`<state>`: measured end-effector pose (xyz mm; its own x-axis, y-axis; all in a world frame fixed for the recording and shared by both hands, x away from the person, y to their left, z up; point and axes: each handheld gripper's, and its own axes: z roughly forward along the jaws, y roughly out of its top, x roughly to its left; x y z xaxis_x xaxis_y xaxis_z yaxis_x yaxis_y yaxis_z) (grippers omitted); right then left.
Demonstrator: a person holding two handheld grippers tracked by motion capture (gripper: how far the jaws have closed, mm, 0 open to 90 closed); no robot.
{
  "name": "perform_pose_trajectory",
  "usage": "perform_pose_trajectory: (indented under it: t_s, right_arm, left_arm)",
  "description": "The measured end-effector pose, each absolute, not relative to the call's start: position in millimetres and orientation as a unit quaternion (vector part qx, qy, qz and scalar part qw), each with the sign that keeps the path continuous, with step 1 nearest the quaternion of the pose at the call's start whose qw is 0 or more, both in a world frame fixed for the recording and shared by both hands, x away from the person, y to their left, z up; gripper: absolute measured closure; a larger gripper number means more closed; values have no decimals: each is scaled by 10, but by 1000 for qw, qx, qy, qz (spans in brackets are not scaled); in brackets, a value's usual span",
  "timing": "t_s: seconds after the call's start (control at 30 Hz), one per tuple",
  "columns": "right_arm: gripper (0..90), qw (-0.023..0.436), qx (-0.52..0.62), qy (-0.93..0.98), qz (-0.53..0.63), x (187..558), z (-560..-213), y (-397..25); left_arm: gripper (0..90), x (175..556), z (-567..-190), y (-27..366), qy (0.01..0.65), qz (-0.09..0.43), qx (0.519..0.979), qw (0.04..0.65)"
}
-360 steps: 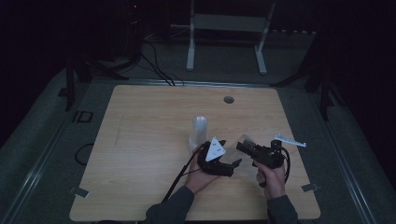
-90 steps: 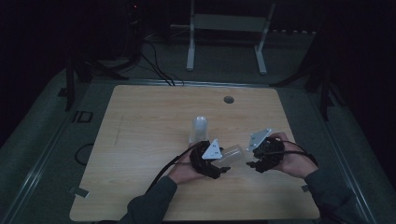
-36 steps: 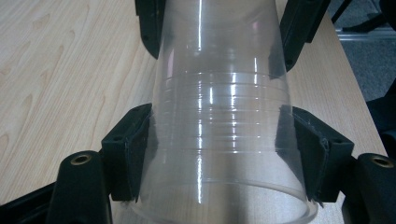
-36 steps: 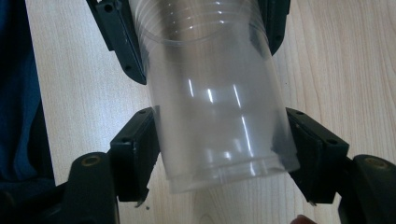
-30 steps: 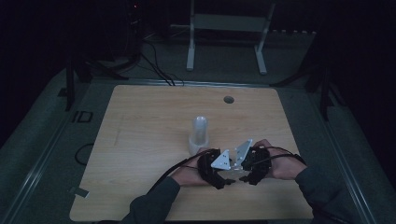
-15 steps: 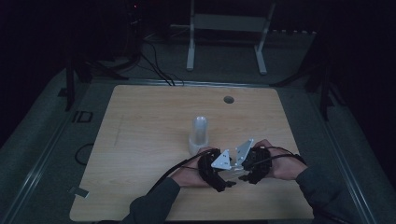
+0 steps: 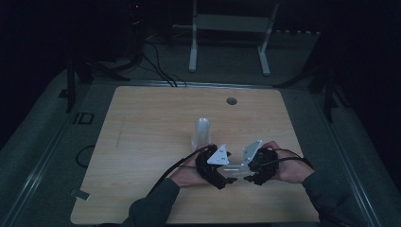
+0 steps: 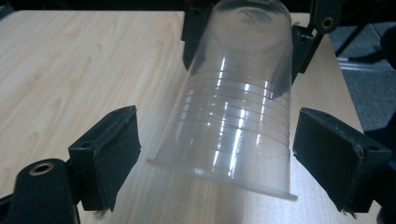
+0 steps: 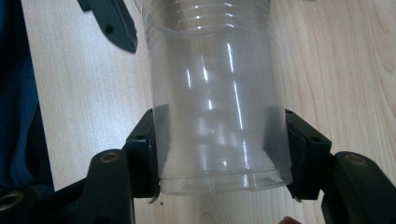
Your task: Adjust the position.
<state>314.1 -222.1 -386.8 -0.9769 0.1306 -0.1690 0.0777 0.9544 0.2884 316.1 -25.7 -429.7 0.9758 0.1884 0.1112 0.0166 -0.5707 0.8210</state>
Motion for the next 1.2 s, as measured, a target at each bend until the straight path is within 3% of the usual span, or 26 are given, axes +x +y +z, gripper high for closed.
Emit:
perform_pose_trajectory:
  t_s: [1.2]
  right_arm:
    - [411, 141, 157, 964, 160, 3232, -3984, -2429]
  left_arm:
    - [239, 3312, -4205, -23, 134, 122, 839, 514]
